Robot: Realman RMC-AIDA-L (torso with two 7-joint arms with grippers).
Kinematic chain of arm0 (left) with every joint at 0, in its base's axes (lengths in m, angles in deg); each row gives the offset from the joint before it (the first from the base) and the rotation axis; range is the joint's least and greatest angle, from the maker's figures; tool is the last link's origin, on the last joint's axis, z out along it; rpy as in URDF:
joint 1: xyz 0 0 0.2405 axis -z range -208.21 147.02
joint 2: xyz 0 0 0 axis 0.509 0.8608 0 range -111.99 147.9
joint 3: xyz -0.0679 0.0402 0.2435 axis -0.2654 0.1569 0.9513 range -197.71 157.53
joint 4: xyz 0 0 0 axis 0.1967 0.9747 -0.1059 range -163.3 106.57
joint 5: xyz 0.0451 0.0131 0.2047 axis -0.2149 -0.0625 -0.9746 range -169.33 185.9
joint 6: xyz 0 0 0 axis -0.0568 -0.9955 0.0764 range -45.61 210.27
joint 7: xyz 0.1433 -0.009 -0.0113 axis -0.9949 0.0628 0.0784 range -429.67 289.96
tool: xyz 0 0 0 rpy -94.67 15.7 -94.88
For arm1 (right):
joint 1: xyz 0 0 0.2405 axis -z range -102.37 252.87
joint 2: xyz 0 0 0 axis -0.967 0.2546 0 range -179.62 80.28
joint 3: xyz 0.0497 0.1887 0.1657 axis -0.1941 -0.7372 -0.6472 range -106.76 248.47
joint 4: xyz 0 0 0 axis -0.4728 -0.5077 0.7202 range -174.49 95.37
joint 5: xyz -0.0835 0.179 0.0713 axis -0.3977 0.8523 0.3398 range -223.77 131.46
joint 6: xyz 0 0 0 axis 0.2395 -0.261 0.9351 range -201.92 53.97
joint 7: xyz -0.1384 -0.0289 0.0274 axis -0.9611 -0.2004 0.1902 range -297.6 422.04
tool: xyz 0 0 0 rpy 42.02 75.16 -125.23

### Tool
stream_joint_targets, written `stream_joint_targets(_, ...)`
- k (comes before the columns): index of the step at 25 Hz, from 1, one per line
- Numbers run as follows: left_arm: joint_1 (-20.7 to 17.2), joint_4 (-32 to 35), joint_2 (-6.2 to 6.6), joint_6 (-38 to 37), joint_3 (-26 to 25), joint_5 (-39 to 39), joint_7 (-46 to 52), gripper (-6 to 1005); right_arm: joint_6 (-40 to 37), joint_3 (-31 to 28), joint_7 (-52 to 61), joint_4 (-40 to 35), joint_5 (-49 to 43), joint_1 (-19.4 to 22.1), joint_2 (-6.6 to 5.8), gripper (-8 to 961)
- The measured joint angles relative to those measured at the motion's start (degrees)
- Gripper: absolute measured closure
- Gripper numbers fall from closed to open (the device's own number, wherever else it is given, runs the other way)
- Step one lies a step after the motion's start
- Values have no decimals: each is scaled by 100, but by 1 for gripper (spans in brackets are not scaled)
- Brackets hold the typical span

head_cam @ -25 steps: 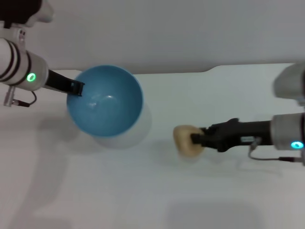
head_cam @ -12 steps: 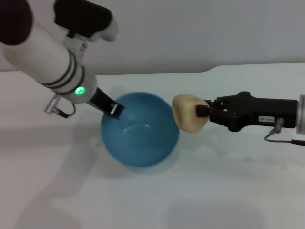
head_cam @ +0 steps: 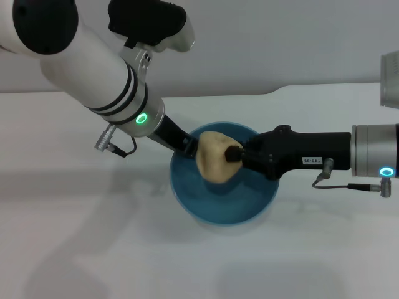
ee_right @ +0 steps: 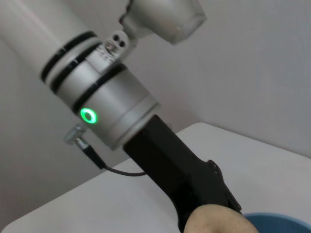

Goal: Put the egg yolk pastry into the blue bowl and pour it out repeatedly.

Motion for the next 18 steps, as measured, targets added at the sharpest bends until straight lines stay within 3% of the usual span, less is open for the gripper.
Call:
stream_joint_targets(3, 0, -14, 5, 14, -25, 18, 13, 980, 101, -26, 41, 12, 9, 57, -13, 893)
stream_joint_targets(8, 8, -17, 5, 55, -27, 29, 14, 980, 95, -146, 111, -34, 7, 183, -56, 812)
stream_joint_targets(11, 29, -24, 1, 61, -24, 22, 8, 980, 42, -258, 139, -147, 12, 290, -38, 574)
stream_joint_targets(14, 34, -24, 6, 46, -34, -5, 7, 980, -65, -457, 161, -198, 10, 364, -34, 555)
stream_joint_targets(18, 38, -15, 3, -112, 19, -295, -22, 981, -182, -1151, 178, -151, 62, 492, -32, 529)
